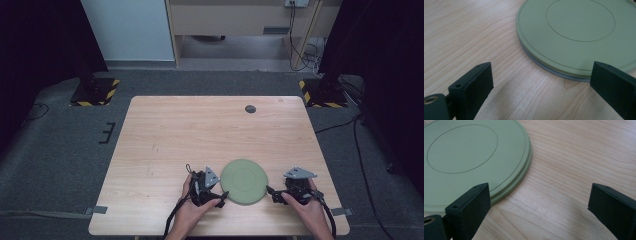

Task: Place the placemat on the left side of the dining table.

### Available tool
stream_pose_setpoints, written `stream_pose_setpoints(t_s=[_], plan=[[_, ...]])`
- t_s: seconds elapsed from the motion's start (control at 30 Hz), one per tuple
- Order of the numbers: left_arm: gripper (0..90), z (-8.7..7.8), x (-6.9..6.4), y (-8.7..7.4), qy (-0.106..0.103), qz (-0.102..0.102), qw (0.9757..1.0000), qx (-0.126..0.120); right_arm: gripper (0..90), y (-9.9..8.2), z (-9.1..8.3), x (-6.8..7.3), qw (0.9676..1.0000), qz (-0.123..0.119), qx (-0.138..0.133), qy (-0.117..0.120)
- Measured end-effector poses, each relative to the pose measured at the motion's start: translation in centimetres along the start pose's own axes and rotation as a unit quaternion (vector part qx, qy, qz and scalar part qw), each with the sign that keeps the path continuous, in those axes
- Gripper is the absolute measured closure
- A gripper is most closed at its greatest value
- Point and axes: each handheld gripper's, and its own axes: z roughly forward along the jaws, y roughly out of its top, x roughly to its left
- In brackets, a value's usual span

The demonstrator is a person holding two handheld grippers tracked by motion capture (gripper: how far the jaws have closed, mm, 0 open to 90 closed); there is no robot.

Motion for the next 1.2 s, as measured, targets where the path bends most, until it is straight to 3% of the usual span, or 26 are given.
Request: stream_pose_setpoints(t_s=[0.47,0.7,1.03,1.1,1.2], plan=[[2.1,0.2,0.0,0.3,0.018,-0.004,0.9998,0.0,3.6,0.2,0.5,0.4,0.9999,0.0,0.001,-0.016],[1.3,0.4,0.0,0.7,0.04,0.014,0.9991,0.001,2.9,0.4,0.9,0.5,0.9994,0.008,-0.005,-0.034],[0.0,0.9,0.7,1.3,0.026,0.02,0.9993,0.016,5.0,0.5,1.1,0.4,0.9988,0.017,-0.014,-0.044],[0.3,0.9,0.6,1.4,0.029,0.029,0.999,0.017,5.8,0.5,1.0,0.5,0.9992,0.018,-0.01,-0.036],[0.0,1.0,0.7,1.4,0.026,0.024,0.9992,0.016,5.6,0.4,0.9,0.5,0.9992,0.019,-0.013,-0.032]])
